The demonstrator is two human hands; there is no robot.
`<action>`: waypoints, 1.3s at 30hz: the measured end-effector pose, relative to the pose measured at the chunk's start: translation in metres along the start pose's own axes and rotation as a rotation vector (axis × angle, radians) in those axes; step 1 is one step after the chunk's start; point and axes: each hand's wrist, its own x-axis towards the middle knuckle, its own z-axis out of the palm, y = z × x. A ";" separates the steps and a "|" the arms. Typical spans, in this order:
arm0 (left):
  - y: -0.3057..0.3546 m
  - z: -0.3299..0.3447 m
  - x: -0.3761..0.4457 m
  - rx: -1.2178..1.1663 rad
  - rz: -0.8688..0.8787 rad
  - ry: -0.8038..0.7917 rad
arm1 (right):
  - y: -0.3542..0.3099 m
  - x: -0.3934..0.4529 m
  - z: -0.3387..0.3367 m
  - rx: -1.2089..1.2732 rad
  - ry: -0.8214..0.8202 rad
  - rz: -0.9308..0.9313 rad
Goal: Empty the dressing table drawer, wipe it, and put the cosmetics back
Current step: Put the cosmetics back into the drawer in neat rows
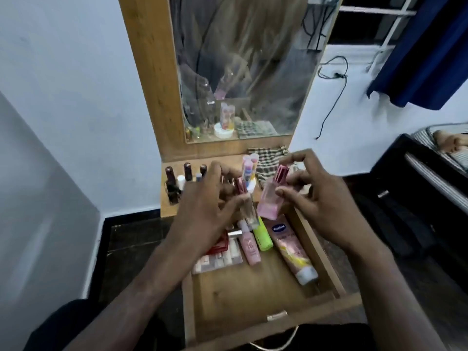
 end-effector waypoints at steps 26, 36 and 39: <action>-0.079 0.130 -0.068 0.030 -0.171 -0.411 | 0.092 -0.060 0.073 -0.554 -0.653 0.301; -0.079 0.131 -0.070 0.207 -0.140 -0.489 | 0.091 -0.062 0.065 -0.461 -0.451 0.346; -0.077 0.134 -0.071 0.171 -0.233 -0.476 | 0.093 -0.064 0.064 -0.464 -0.447 0.341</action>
